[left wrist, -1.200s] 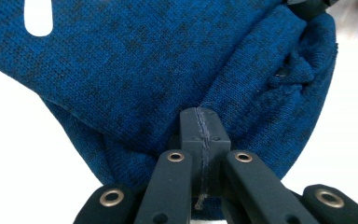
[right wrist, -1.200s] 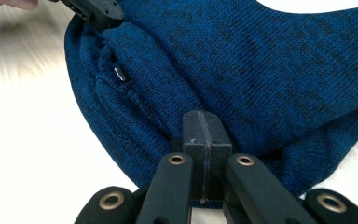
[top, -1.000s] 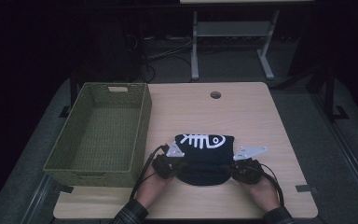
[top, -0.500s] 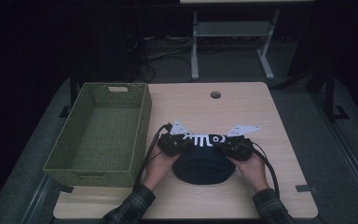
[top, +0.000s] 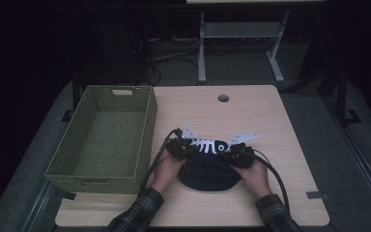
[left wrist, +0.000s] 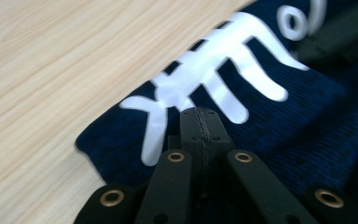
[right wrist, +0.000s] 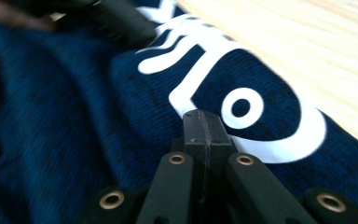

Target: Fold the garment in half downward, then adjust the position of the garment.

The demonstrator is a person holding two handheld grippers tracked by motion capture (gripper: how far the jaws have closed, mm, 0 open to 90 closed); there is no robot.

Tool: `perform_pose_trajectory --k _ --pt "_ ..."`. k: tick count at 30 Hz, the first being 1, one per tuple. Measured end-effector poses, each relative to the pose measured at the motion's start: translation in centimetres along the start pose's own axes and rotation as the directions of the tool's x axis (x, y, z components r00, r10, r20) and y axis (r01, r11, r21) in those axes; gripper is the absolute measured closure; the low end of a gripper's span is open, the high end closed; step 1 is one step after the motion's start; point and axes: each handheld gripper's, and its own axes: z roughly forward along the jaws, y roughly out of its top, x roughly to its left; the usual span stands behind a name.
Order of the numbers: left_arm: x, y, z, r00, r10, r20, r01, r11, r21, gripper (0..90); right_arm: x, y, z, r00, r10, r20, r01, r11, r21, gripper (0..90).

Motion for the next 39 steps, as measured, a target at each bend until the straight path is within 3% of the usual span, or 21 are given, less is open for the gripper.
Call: perform_pose_trajectory --k 1,4,8,14,17,22,25,32,39 --pt "0.7 -0.2 0.0 0.9989 -0.039 0.026 0.039 0.9992 -0.011 90.0 0.3 0.0 0.0 0.9999 -0.012 0.001 0.012 1.000 0.006 90.0" --pt "0.7 -0.2 -0.4 0.9981 -0.051 0.034 0.052 0.9984 -0.020 90.0 0.7 0.1 -0.1 0.9998 -0.021 -0.002 0.021 1.000 0.008 90.0" --pt "0.8 0.1 -1.5 0.9968 -0.068 0.043 0.070 0.9962 -0.052 85.4 0.2 0.2 -0.9 0.9995 0.011 -0.029 -0.012 1.000 -0.021 88.1" --pt "1.1 0.1 -3.0 0.9879 -0.138 0.071 0.144 0.9863 -0.081 68.6 0.1 0.2 -2.4 0.9994 0.027 -0.023 -0.028 0.999 -0.043 67.1" --pt "1.0 0.2 -3.7 0.9863 -0.156 0.056 0.161 0.9818 -0.102 56.9 0.0 -0.1 -3.6 0.9992 0.041 0.005 -0.040 0.997 -0.070 59.4" --pt "1.0 0.2 -4.7 0.9855 -0.165 0.039 0.168 0.9813 -0.094 43.4 -0.4 -1.3 -5.8 0.9962 0.064 0.058 -0.060 0.995 -0.075 43.6" --pt "1.0 0.1 -5.0 0.9856 -0.168 0.020 0.169 0.9811 -0.094 37.5 -0.6 -2.5 -7.1 0.9917 0.074 0.106 -0.065 0.994 -0.084 35.5" --pt "1.1 -0.3 -4.8 0.9799 -0.199 0.005 0.199 0.9772 -0.073 28.3 -1.4 -5.9 -9.4 0.9718 0.155 0.178 -0.140 0.985 -0.097 21.8" --pt "0.8 -1.5 -4.2 0.9744 -0.225 -0.008 0.224 0.9739 -0.036 19.6 -1.3 -8.7 -9.7 0.9589 0.179 0.220 -0.169 0.984 -0.063 13.0"
